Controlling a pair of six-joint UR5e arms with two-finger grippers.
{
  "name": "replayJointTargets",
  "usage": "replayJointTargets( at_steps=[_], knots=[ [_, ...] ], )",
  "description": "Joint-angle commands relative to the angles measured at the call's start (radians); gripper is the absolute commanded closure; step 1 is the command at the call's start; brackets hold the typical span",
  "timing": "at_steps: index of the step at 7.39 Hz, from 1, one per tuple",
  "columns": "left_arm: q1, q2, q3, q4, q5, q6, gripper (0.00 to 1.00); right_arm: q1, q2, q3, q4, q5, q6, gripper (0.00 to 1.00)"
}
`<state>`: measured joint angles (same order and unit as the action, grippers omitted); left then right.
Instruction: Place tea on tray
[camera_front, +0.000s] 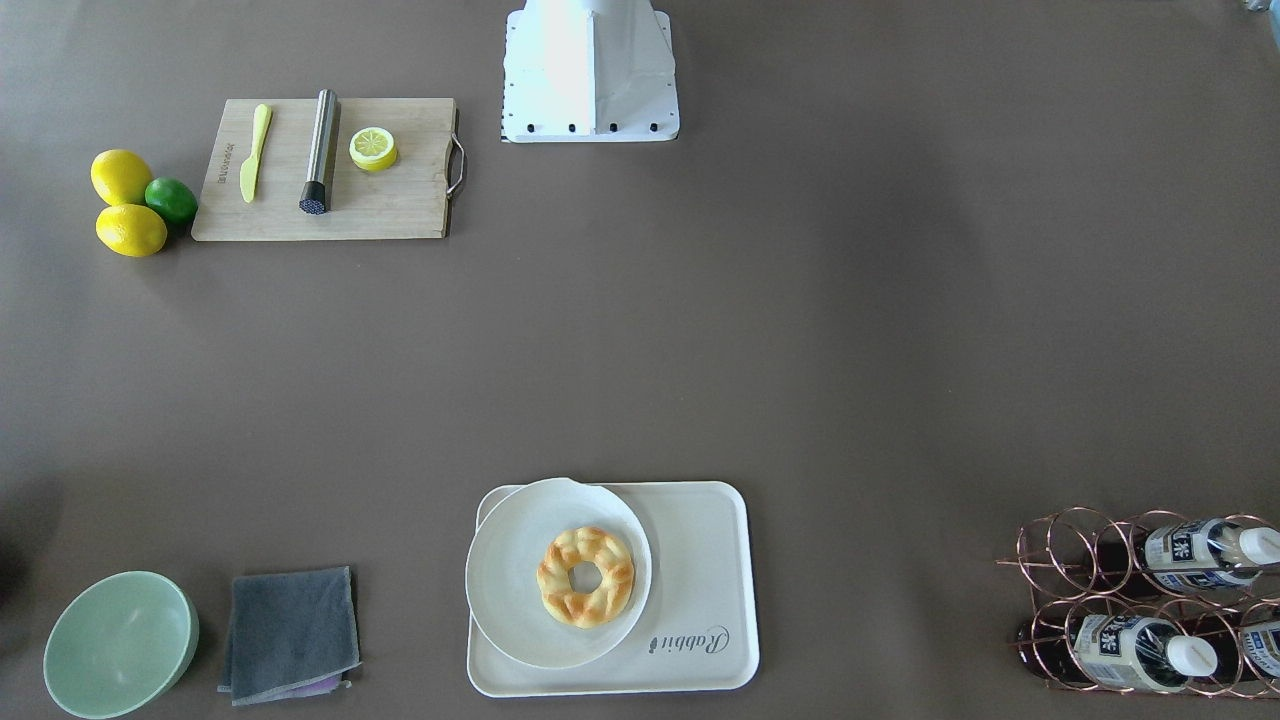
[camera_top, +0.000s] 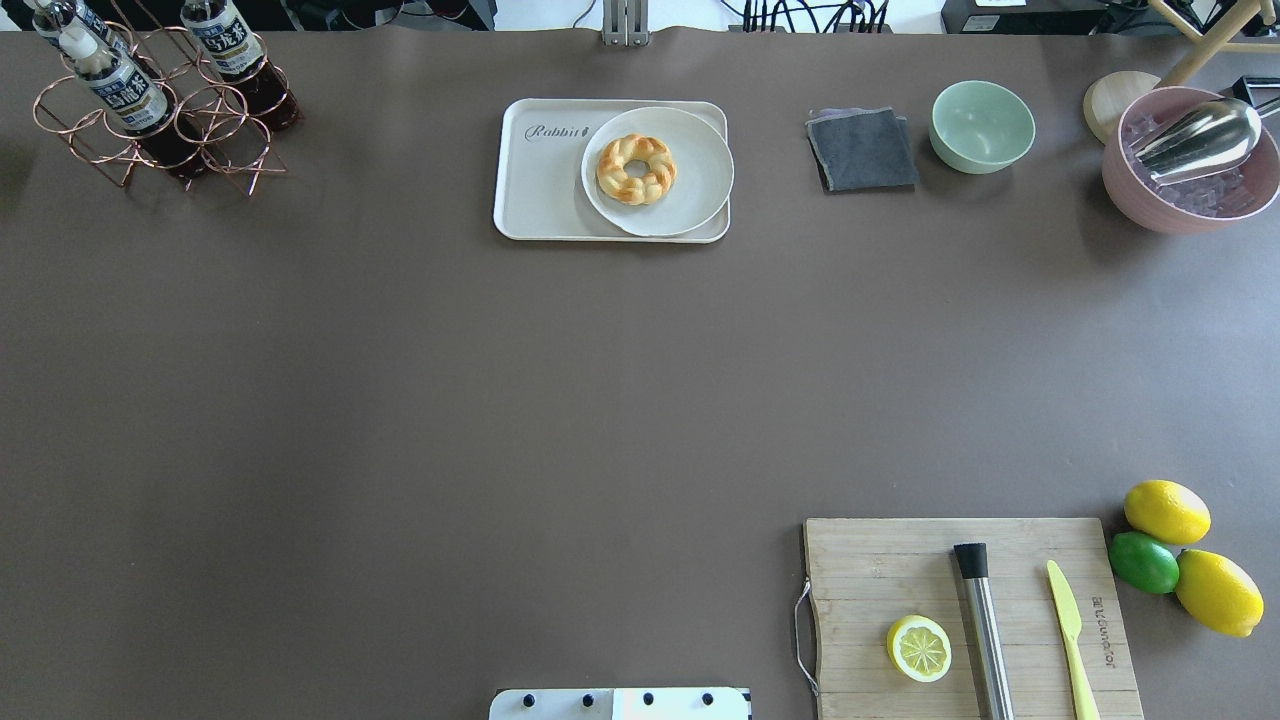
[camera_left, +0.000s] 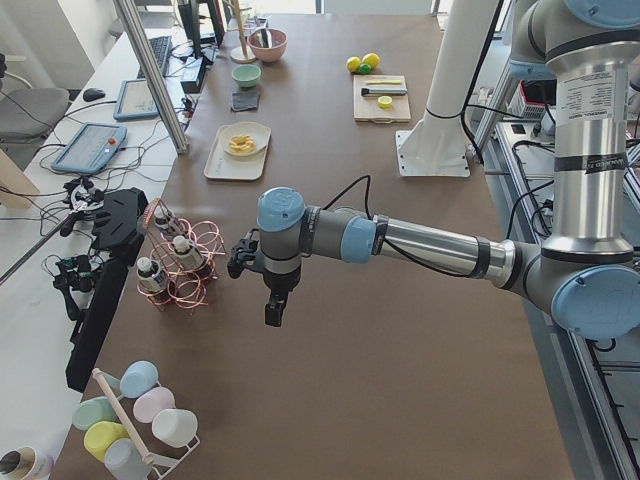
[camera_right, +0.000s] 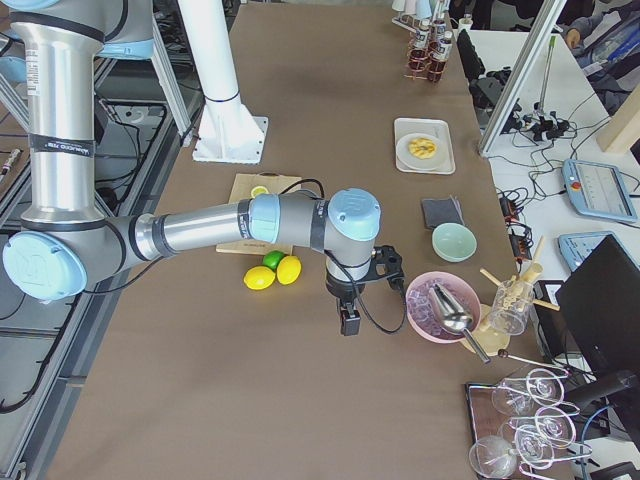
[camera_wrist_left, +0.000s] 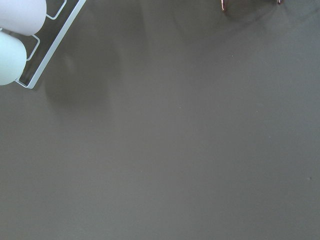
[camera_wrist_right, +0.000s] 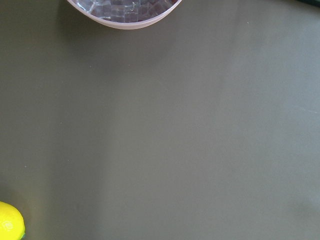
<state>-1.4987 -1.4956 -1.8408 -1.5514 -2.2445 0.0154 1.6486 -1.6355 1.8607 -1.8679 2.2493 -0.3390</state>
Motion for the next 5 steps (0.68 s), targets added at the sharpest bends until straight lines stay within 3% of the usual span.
replayJointTargets(
  at_steps=[1,5],
  knots=[
    [0.0,0.006,-0.029,0.001,0.0,-0.006,0.02,-0.001,-0.009,0.003,0.001,0.025,0.001,0.0],
    [0.017,0.006,-0.034,0.001,0.003,-0.002,0.02,-0.001,-0.027,0.021,-0.001,0.027,0.0,0.0]
  ],
)
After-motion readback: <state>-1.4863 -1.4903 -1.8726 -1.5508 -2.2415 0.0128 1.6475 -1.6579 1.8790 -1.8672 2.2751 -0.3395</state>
